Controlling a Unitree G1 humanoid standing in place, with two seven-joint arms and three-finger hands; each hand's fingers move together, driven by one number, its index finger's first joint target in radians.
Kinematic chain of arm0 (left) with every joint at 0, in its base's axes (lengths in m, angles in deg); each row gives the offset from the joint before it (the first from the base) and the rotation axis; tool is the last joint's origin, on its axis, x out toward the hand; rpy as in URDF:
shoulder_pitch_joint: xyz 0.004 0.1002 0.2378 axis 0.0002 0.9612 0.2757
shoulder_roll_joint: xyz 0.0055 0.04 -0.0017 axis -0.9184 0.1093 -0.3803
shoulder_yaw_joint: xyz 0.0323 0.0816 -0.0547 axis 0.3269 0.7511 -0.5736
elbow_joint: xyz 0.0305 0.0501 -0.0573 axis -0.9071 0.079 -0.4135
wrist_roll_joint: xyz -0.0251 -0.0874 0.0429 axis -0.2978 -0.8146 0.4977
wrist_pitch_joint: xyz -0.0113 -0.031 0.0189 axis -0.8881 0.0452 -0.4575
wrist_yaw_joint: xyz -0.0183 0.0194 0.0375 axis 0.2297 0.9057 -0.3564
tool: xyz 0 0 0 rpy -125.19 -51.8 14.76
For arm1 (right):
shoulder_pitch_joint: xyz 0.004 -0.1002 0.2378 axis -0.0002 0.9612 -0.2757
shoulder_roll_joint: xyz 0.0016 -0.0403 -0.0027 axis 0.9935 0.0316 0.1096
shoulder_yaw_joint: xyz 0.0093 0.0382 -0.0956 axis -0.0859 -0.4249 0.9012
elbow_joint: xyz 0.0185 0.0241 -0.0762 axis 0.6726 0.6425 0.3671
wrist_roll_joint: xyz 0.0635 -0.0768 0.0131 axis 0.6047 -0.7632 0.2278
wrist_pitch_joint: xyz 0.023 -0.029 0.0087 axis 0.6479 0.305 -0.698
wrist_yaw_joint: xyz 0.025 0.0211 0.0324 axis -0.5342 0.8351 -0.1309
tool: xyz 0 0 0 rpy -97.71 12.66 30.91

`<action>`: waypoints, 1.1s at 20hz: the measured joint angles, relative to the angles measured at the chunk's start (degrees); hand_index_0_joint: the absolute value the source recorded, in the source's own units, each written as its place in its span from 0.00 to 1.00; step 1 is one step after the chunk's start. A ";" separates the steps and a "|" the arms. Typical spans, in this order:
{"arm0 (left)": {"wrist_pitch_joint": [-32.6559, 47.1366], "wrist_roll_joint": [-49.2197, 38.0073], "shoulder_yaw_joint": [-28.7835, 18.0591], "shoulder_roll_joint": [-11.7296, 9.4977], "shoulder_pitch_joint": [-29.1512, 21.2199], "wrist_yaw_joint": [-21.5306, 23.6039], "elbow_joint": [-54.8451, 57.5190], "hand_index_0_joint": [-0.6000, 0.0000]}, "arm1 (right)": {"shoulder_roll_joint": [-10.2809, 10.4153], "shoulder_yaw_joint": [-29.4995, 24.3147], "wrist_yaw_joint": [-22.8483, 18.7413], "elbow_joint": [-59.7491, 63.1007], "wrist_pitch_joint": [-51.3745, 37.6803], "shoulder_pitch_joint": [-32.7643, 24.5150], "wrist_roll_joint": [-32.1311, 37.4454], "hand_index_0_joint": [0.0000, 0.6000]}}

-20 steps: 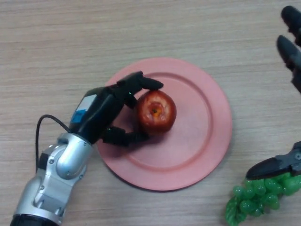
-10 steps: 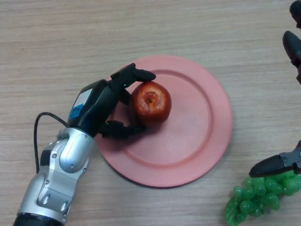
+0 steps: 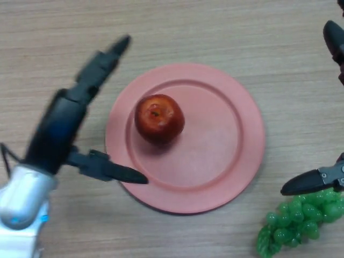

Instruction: Pick up the red apple and place it on the plate

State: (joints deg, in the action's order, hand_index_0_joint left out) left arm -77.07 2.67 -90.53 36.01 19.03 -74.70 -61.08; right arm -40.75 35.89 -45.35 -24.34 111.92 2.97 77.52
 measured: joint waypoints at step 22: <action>-27.79 -22.58 -13.16 -4.11 -0.56 9.24 21.70 1.00 | -1.94 -0.63 1.22 -2.07 0.47 -1.92 1.94 0.00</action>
State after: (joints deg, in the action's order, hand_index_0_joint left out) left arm -104.86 -19.91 -103.68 31.90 18.48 -65.46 -39.39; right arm -42.69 35.26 -44.12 -26.40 112.39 1.04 79.47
